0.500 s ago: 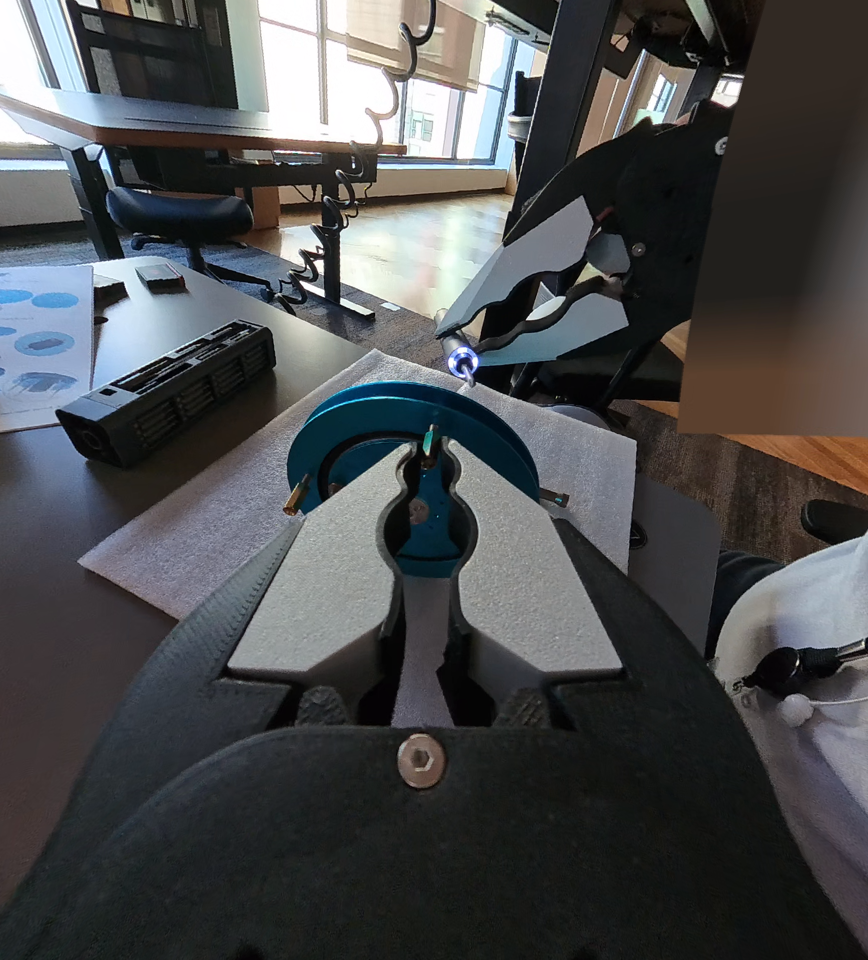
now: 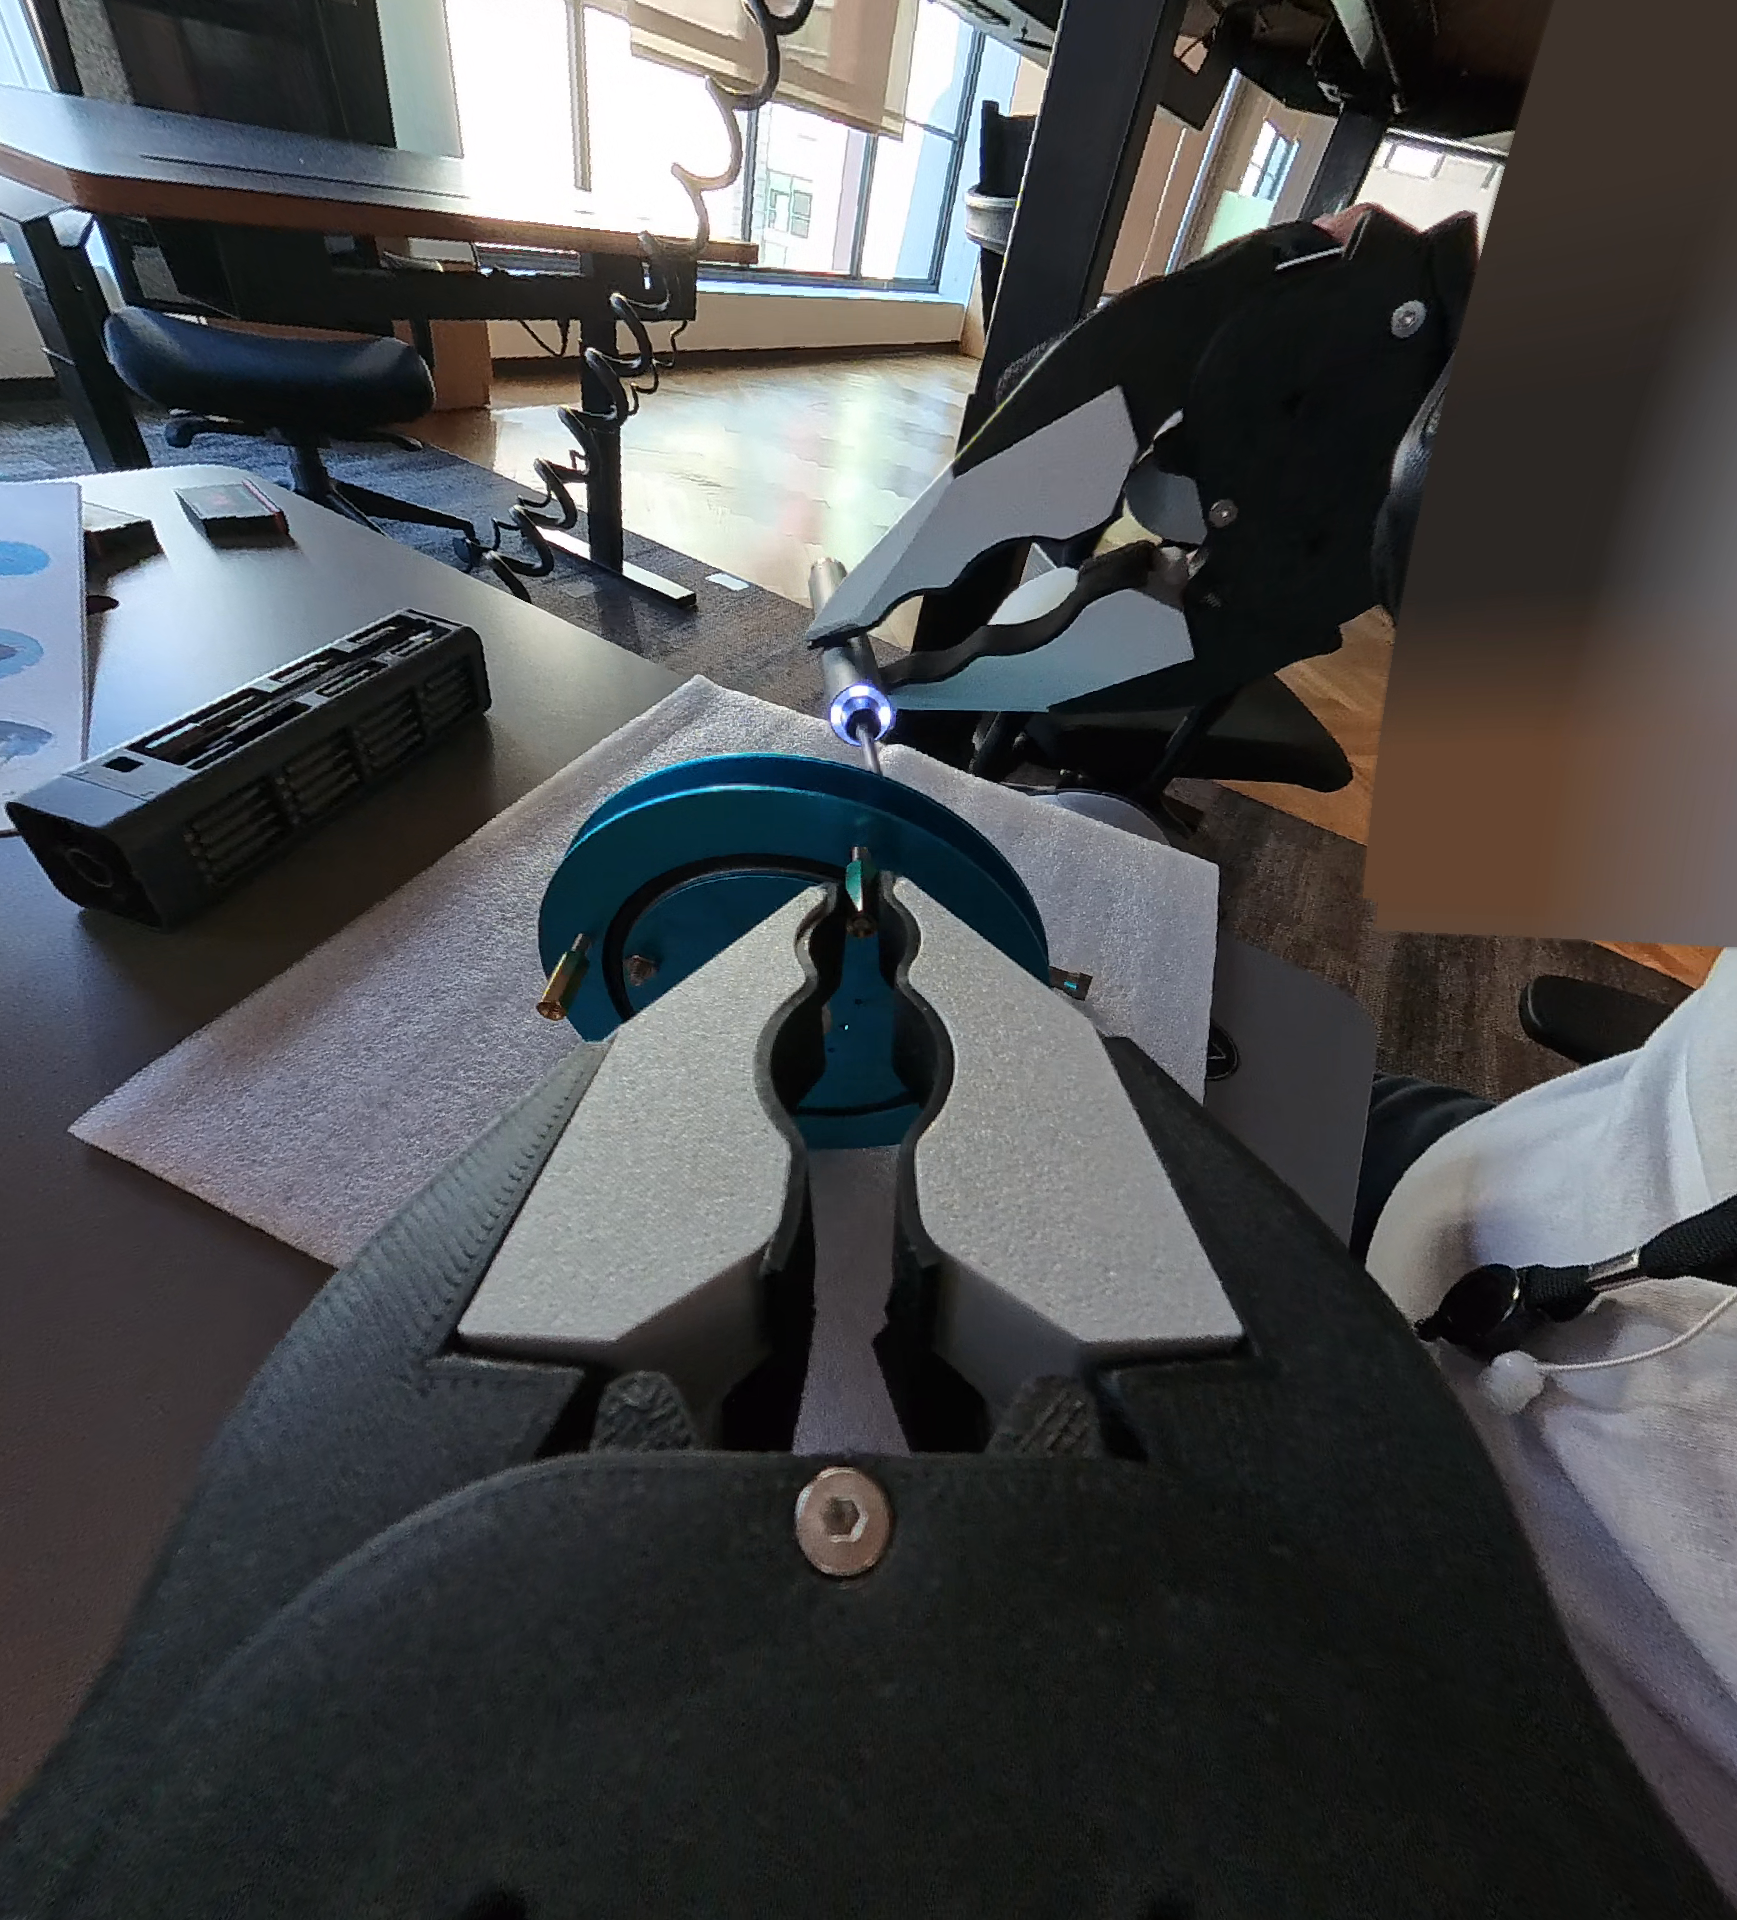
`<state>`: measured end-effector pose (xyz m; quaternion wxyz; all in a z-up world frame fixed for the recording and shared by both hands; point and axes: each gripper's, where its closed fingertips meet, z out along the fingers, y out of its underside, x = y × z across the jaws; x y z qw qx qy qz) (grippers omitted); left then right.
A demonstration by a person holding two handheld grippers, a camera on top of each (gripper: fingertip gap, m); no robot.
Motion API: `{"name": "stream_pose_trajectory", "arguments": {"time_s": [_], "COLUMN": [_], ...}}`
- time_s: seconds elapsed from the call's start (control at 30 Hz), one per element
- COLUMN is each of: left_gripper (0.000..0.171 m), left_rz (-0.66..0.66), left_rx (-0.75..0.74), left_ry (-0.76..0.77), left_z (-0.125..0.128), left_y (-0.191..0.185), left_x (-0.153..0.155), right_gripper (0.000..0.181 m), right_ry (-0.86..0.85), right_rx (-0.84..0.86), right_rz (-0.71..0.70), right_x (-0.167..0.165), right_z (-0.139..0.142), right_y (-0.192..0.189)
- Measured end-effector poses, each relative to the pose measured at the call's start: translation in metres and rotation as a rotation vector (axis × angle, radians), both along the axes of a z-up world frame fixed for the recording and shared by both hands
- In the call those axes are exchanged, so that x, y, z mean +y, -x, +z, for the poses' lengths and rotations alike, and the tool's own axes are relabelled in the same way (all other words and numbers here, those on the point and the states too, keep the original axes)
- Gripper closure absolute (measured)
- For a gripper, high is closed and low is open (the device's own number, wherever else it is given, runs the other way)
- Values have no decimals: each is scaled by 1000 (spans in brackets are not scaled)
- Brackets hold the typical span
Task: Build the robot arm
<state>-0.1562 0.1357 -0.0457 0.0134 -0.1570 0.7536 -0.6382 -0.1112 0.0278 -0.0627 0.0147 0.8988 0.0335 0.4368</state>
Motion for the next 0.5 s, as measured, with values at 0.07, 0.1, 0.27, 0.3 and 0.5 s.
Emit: {"name": "stream_pose_trajectory", "arguments": {"time_s": [0.07,0.1,0.27,0.3,0.5], "left_gripper": [168,168,168,168,167], "left_rz": [-7,-10,-36,-40,-53], "left_rx": [1,2,7,7,11], "left_ry": [-6,-9,-35,-39,-40], "left_z": [0,0,0,0,0], "left_y": [0,-1,-2,-2,-2], "left_x": [1,1,0,0,-1], "right_gripper": [165,165,165,165,165], "right_ry": [-3,-4,3,3,-1], "right_rx": [-4,-4,2,4,5], "right_rz": [-11,-13,-15,-17,-19], "right_x": [1,1,7,7,10], "right_z": [2,3,2,1,2], "right_y": [-1,-1,0,0,0]}}
